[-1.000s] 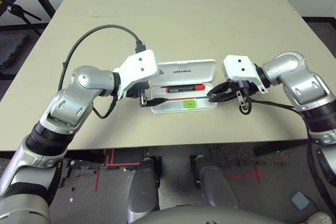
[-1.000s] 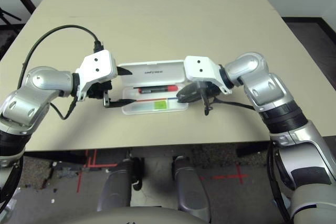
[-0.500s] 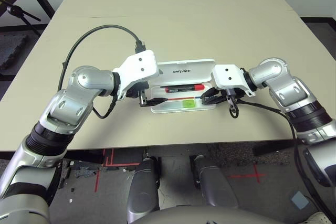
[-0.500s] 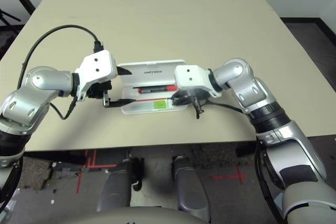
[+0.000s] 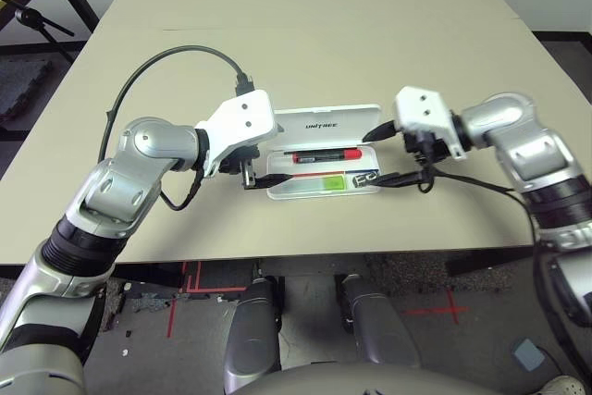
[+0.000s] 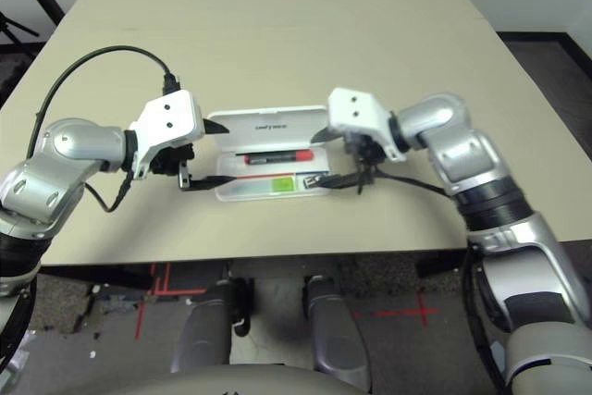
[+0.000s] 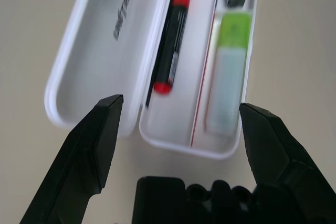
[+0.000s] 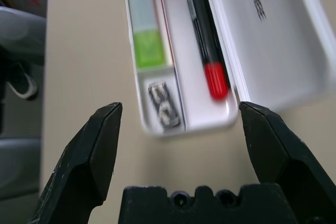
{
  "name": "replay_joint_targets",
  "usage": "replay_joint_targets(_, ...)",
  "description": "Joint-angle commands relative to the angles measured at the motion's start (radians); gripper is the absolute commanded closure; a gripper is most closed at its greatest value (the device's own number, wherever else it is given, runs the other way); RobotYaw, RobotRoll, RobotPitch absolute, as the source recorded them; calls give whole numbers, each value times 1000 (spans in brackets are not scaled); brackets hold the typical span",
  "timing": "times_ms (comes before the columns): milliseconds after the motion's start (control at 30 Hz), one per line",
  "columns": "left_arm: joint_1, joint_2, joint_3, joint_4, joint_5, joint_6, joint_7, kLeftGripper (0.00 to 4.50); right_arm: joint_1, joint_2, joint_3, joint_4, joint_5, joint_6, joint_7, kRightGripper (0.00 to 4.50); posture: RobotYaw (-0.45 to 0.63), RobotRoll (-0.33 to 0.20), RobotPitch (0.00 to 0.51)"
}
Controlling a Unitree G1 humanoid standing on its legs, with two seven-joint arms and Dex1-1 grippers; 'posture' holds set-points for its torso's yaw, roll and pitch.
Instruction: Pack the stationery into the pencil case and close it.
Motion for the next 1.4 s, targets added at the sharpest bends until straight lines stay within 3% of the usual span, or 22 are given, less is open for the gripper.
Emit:
replay_joint_targets(33, 38, 33, 41, -17, -8, 13, 1, 0, 36, -70, -64, -50, 88, 67, 70, 24, -91, 0, 180)
replay_joint_targets(100, 59, 49, 69, -32, -25, 30, -3, 0, 45, -102, -101, -68, 127, 111, 73, 24, -96, 0, 184)
replay_joint_targets(233, 95, 85, 114, -29, -35, 38, -6, 939, 59, -150, -154, -95, 178, 174, 60, 0, -101, 0, 186)
replay_joint_targets(400, 123, 150, 113, 40, 18, -31, -7, 2812, 89, -166, -171, -120, 193, 194, 24, 0, -108, 0, 188)
replay_joint_targets(533, 105, 152, 87, 114, 74, -100, 11, 4461, 98, -163, -170, -130, 200, 199, 7, 0, -108, 0, 187)
replay_joint_targets(600, 87, 134, 72, 168, 113, -152, 32, 4489, 99, -161, -166, -131, 200, 198, 0, 0, -109, 0, 186)
replay_joint_targets(867, 11, -98, 56, 416, 160, -381, 146, 4489, 98, -129, -135, -154, 196, 190, -31, 0, -120, 0, 181)
replay_joint_targets(1033, -37, -200, 75, 524, 133, -454, 169, 4489, 103, -128, -117, -160, 182, 178, -37, 0, -122, 0, 180)
replay_joint_targets(1400, -76, -262, 77, 560, 99, -486, 132, 4489, 131, -116, -92, -205, 175, 176, -64, 0, -133, 0, 167)
